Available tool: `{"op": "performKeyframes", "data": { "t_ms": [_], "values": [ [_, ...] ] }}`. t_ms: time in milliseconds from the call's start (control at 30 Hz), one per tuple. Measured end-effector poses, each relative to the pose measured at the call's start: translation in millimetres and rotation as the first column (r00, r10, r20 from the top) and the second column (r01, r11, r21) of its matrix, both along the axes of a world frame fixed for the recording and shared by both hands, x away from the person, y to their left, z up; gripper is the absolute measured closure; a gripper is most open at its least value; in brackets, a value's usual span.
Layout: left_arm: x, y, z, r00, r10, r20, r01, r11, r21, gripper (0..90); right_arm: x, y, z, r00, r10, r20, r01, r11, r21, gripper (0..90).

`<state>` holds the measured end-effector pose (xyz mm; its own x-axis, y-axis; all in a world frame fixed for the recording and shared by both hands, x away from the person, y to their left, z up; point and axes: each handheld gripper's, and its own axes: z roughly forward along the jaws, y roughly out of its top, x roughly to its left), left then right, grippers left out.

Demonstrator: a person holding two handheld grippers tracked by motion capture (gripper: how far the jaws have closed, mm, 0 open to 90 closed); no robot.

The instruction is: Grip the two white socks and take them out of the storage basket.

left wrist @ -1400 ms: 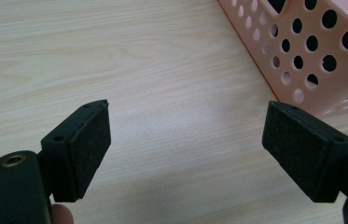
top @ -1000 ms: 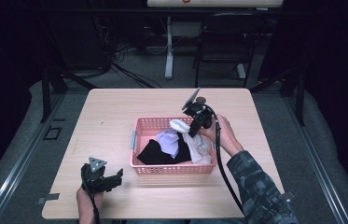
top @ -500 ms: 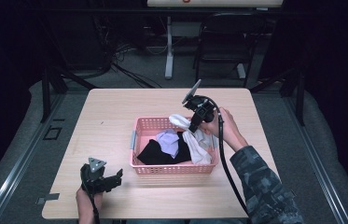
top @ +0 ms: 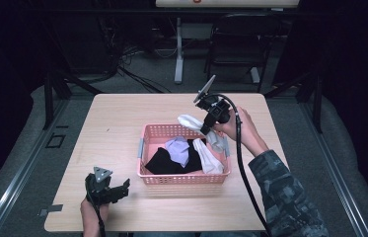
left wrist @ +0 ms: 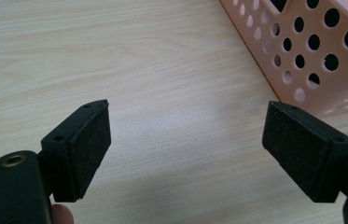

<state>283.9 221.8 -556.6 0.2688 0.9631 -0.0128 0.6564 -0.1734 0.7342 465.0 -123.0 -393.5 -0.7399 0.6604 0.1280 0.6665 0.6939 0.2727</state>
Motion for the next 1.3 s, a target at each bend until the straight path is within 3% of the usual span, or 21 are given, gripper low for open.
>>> {"op": "performKeyframes", "data": {
  "t_ms": [100,233,333,400,600,967,1033,1300],
  "values": [
    [-0.1,0.1,0.0,1.0,0.0,0.0,0.0,1.0,-0.001,15.6,-0.2,-2.6,9.5,0.9999,0.009,0.008,-0.009,1.0,-0.009,84.4],
    [-0.2,-0.2,0.1,1.0,0.001,0.001,-0.001,1.0,-0.002,15.6,-2.2,-6.5,13.1,0.9998,0.001,0.018,-0.001,1.0,0.01,84.4],
    [-0.2,-0.4,0.0,1.0,0.0,0.0,0.0,1.0,-0.001,15.6,-2.7,-10.6,16.2,0.9998,0.009,0.017,-0.009,1.0,-0.006,84.4],
    [-0.5,-0.1,0.0,1.0,0.003,0.002,-0.003,1.0,-0.002,15.6,-4.7,-15.5,18.5,0.9996,-0.012,0.025,0.012,1.0,0.013,84.4],
    [-0.5,-0.5,0.2,1.0,0.001,0.001,-0.001,1.0,-0.002,15.6,-6.3,-27.7,23.3,0.9992,-0.028,0.027,0.028,1.0,0.01,84.4],
    [-0.4,0.0,0.1,1.0,0.003,-0.001,-0.003,1.0,0.0,15.6,-6.6,-64.4,25.5,0.9945,-0.099,0.034,0.099,0.995,0.003,84.4],
    [-0.3,0.1,0.0,1.0,0.003,-0.002,-0.003,1.0,0.0,15.6,-7.1,-72.3,24.0,0.9923,-0.117,0.04,0.117,0.993,0.019,84.4],
    [-0.6,0.0,0.5,1.0,0.004,0.001,-0.004,1.0,0.001,15.6,-7.6,-103.9,18.3,0.9827,-0.178,0.051,0.178,0.984,0.003,84.4]
  ]
}}
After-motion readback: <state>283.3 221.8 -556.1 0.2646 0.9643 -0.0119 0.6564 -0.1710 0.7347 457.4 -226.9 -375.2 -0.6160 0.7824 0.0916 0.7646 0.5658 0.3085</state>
